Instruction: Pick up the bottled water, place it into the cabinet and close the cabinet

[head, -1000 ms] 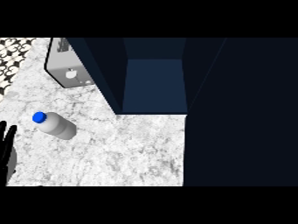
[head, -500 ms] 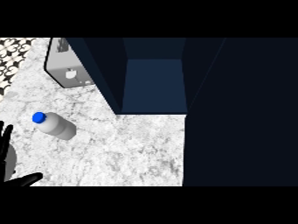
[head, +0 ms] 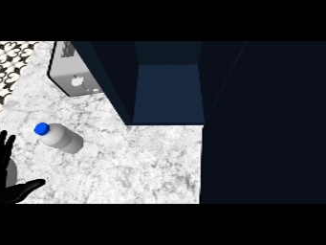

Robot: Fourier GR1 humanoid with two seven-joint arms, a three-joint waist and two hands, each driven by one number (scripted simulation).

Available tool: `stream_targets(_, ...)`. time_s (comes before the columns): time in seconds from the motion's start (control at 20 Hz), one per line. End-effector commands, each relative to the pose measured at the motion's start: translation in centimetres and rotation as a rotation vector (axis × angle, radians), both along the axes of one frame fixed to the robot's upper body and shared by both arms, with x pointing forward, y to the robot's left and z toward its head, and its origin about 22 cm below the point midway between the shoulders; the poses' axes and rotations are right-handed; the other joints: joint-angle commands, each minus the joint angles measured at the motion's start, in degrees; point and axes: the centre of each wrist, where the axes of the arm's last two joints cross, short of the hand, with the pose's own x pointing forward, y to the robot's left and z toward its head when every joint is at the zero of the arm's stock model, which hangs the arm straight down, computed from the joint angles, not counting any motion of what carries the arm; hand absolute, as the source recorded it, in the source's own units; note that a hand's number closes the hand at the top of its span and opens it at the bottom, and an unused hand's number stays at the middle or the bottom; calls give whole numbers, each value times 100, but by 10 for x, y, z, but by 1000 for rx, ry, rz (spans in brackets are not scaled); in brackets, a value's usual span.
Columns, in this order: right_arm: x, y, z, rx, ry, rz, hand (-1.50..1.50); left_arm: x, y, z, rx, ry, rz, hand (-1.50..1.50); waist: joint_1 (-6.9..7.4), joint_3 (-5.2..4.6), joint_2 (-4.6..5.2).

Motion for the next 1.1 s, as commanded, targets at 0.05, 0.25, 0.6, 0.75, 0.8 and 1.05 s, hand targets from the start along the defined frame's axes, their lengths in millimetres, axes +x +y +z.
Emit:
stream_targets(0.05,0,2,-3,26,-2,2,-150,26,8,-32,3,35,-14,-150,-29,-2,7)
stream_targets(0.25,1,0,-5,-7,-10,24,-150,20,28,-54,-66,67,33,-150,-15,-4,9)
stream_targets(0.6,-1,1,-7,22,-12,23,-150,24,23,-89,-128,114,20,-150,-3,-2,6)
stream_targets(0.75,-4,-15,-9,2,-11,15,-150,30,29,-95,-169,119,11,-150,-13,-2,6)
stream_targets(0.8,-11,9,-15,24,0,22,-150,33,37,-104,-188,102,31,-150,-68,-9,16)
stream_targets(1.05,-5,6,5,26,10,20,-150,37,41,-112,-199,119,-5,-150,-42,-8,17)
